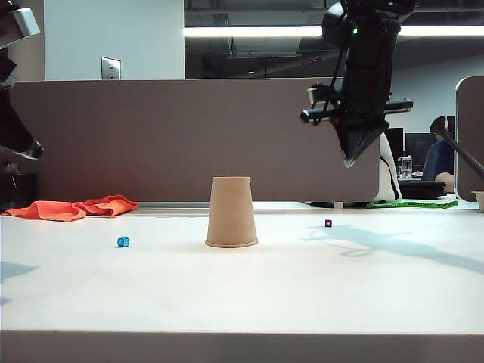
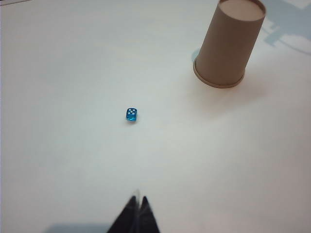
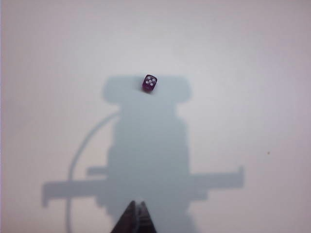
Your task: Throw the dice onto the paper cup, compare its value with the values of the other dice on the table, place the die with the higher value on the paper cup, and take no action if both dice have the same value.
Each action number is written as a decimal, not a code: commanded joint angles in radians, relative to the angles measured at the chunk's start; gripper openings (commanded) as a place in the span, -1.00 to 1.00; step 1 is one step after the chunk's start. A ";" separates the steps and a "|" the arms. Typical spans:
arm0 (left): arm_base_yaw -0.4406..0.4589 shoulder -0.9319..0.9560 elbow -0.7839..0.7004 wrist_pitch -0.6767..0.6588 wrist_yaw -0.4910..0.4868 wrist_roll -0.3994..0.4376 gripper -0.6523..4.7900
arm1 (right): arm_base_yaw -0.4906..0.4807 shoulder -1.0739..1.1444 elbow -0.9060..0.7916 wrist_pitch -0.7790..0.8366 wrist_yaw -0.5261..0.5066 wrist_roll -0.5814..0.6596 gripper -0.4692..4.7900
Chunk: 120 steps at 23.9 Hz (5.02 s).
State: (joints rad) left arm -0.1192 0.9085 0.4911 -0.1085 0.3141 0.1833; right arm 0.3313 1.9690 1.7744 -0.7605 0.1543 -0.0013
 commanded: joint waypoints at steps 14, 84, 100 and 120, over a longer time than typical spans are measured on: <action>0.000 -0.009 0.003 0.149 -0.026 -0.094 -0.78 | -0.091 -0.367 -0.338 0.155 -0.054 -0.001 -0.83; 0.000 -0.903 -0.153 -0.209 -0.238 -0.184 -0.78 | -0.254 -1.971 -1.763 0.772 -0.078 0.061 -0.83; 0.000 -0.903 -0.468 0.243 -0.223 -0.172 -0.78 | -0.288 -1.971 -1.768 0.801 -0.037 0.053 -0.83; 0.162 -0.903 -0.484 0.230 -0.131 -0.139 -0.78 | -0.288 -1.971 -1.768 0.813 -0.161 0.001 -0.83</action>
State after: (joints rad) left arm 0.0269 0.0040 0.0036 0.1123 0.1158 0.0566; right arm 0.0437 -0.0017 0.0074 0.0395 -0.0029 0.0025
